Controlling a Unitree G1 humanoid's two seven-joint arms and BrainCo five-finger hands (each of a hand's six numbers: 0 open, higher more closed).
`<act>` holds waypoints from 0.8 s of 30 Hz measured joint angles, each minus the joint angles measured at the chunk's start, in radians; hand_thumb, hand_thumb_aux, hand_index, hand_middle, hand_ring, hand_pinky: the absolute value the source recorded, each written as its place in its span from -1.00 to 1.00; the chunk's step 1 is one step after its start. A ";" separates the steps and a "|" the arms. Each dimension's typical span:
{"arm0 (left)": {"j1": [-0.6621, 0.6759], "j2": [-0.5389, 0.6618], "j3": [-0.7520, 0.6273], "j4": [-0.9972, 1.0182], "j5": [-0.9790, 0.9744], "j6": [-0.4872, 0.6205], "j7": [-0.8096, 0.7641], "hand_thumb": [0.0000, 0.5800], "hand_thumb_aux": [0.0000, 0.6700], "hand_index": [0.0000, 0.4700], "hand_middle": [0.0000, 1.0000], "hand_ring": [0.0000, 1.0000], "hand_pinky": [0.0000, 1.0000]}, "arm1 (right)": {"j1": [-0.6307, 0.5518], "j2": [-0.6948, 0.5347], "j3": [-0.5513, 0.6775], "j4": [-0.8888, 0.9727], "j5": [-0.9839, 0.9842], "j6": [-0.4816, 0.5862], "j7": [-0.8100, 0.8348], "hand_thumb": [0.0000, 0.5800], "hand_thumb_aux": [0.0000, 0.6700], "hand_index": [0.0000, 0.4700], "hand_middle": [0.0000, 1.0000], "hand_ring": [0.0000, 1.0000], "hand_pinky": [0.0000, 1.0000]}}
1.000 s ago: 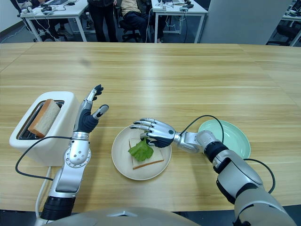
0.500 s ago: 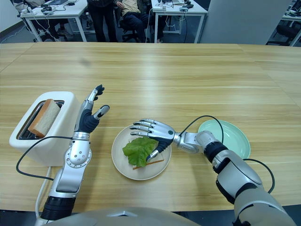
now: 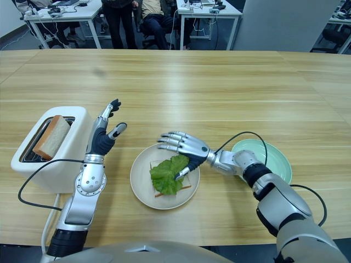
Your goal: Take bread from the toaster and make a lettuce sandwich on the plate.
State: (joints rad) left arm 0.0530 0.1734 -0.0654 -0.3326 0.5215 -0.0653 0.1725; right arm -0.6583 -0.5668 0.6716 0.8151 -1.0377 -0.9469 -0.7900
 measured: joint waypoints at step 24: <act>0.308 0.206 0.561 -0.223 0.211 0.267 -0.154 -1.00 -1.00 -1.00 -1.00 -1.00 -1.00 | 0.068 -0.097 -0.351 -0.113 0.261 0.024 0.062 -1.00 -1.00 -1.00 -1.00 -1.00 -1.00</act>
State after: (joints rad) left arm 0.3613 0.3793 0.4959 -0.5556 0.7321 0.2022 0.0189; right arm -0.5906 -0.6634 0.3205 0.7017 -0.7769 -0.9228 -0.7283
